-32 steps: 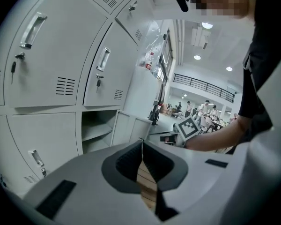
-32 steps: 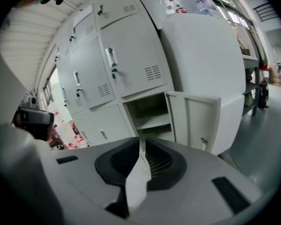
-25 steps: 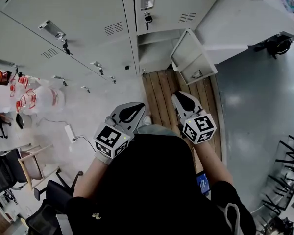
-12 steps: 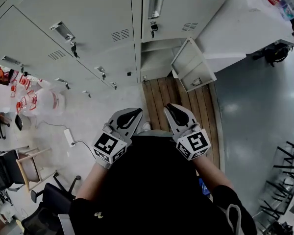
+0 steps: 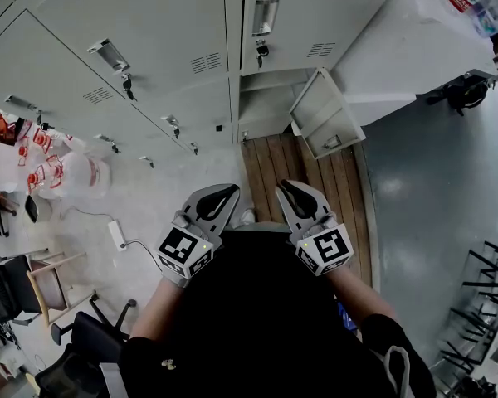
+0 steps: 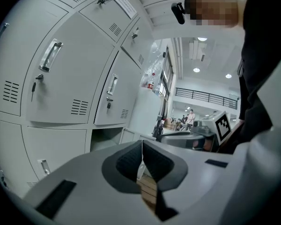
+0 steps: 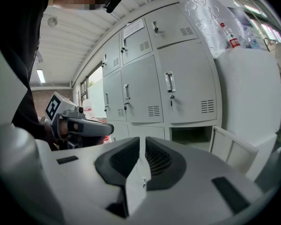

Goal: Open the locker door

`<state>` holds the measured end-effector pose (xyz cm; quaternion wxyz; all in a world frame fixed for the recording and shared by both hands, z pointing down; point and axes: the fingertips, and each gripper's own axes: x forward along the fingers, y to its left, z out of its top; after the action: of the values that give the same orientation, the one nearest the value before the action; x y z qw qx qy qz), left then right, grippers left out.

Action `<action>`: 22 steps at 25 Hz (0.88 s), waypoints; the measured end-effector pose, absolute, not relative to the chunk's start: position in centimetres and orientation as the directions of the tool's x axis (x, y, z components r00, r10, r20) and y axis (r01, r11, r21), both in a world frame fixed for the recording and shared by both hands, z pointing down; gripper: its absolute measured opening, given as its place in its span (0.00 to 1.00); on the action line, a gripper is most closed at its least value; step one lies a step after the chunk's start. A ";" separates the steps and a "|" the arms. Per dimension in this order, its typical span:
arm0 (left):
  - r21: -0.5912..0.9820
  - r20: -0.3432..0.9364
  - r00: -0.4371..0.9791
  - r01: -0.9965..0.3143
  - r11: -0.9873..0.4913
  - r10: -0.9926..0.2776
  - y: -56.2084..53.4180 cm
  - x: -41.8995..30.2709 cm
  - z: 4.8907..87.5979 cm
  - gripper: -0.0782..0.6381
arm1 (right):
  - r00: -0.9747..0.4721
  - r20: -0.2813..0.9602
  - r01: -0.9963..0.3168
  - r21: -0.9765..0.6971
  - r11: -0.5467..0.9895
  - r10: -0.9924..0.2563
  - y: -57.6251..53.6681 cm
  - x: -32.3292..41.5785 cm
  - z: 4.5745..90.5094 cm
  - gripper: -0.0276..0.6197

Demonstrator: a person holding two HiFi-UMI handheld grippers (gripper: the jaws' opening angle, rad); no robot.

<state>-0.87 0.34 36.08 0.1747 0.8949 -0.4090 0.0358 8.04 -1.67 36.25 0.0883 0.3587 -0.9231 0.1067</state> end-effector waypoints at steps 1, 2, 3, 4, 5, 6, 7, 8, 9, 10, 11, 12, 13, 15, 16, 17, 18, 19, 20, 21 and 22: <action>0.284 0.207 0.662 -0.745 -0.603 -0.720 0.4 -0.9 36.1 0.14 | -0.729 0.240 -0.679 -0.135 0.722 -0.641 -1.7 8.0 36.2 0.13; 0.285 0.209 0.661 -0.746 -0.602 -0.721 0.4 -0.9 36.1 0.14 | -0.730 0.240 -0.678 -0.141 0.721 -0.640 -1.6 8.0 36.3 0.13; 0.287 0.210 0.660 -0.747 -0.600 -0.721 0.4 -0.9 36.2 0.14 | -0.729 0.240 -0.679 -0.147 0.719 -0.640 -1.6 8.1 36.4 0.13; 0.288 0.210 0.660 -0.747 -0.600 -0.721 0.4 -1.0 36.2 0.14 | -0.728 0.240 -0.681 -0.150 0.716 -0.642 -1.7 8.1 36.4 0.13; 0.288 0.210 0.660 -0.747 -0.599 -0.722 0.3 -1.0 36.2 0.14 | -0.726 0.240 -0.684 -0.153 0.713 -0.644 -1.7 8.2 36.4 0.13; 0.289 0.209 0.659 -0.747 -0.599 -0.722 0.3 -1.0 36.2 0.14 | -0.724 0.240 -0.686 -0.158 0.710 -0.646 -1.7 8.2 36.5 0.13; 0.289 0.210 0.659 -0.747 -0.598 -0.722 0.2 -1.0 36.2 0.14 | -0.723 0.241 -0.687 -0.164 0.708 -0.647 -1.7 8.3 36.6 0.13; 0.290 0.210 0.659 -0.748 -0.598 -0.722 0.2 -1.0 36.2 0.14 | -0.723 0.242 -0.688 -0.170 0.706 -0.647 -1.7 8.4 36.8 0.13; 0.290 0.211 0.659 -0.747 -0.598 -0.722 0.2 -1.0 36.2 0.14 | -0.724 0.244 -0.687 -0.174 0.705 -0.646 -1.7 8.4 36.9 0.13; 0.290 0.210 0.660 -0.747 -0.599 -0.721 0.1 -0.9 36.2 0.14 | -0.724 0.244 -0.687 -0.173 0.706 -0.645 -1.7 8.4 36.9 0.13; 0.289 0.209 0.661 -0.746 -0.600 -0.721 0.1 -0.8 36.2 0.14 | -0.725 0.244 -0.686 -0.169 0.708 -0.644 -1.8 8.4 36.8 0.13; 0.288 0.209 0.662 -0.745 -0.602 -0.719 0.1 -0.7 36.2 0.14 | -0.725 0.244 -0.686 -0.163 0.709 -0.644 -1.8 8.5 36.7 0.13; 0.287 0.210 0.664 -0.744 -0.603 -0.718 0.0 -0.6 36.2 0.14 | -0.725 0.243 -0.685 -0.159 0.711 -0.645 -1.9 8.5 36.6 0.13; 0.285 0.212 0.666 -0.742 -0.607 -0.715 -0.1 -0.4 36.3 0.14 | -0.724 0.242 -0.686 -0.159 0.710 -0.646 -1.9 8.6 36.6 0.13; 0.284 0.213 0.668 -0.741 -0.608 -0.714 -0.1 -0.3 36.2 0.14 | -0.723 0.241 -0.688 -0.163 0.708 -0.647 -2.0 8.7 36.6 0.13; 0.282 0.213 0.669 -0.740 -0.610 -0.712 -0.2 -0.2 36.2 0.14 | -0.722 0.241 -0.689 -0.167 0.705 -0.648 -1.9 8.9 36.7 0.13; 0.281 0.213 0.670 -0.739 -0.612 -0.711 -0.2 -0.1 36.2 0.14 | -0.722 0.240 -0.690 -0.169 0.704 -0.649 -1.9 9.0 36.8 0.13; 0.279 0.214 0.671 -0.738 -0.614 -0.710 -0.2 0.0 36.2 0.14 | -0.721 0.240 -0.691 -0.171 0.703 -0.650 -1.9 9.1 36.8 0.13; 0.277 0.216 0.672 -0.738 -0.616 -0.708 -0.3 0.1 36.2 0.14 | -0.721 0.239 -0.691 -0.170 0.703 -0.651 -2.0 9.2 36.7 0.13; 0.275 0.217 0.673 -0.737 -0.617 -0.707 -0.3 0.2 36.2 0.14 | -0.720 0.238 -0.691 -0.169 0.702 -0.652 -2.0 9.2 36.6 0.13; 0.273 0.219 0.674 -0.736 -0.619 -0.706 -0.3 0.3 36.2 0.14 | -0.720 0.237 -0.692 -0.168 0.702 -0.653 -2.1 9.3 36.6 0.13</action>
<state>0.31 -0.32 36.20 0.1720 0.8986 -0.4012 0.0450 9.27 -2.08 36.57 0.0801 0.3658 -0.9190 0.1234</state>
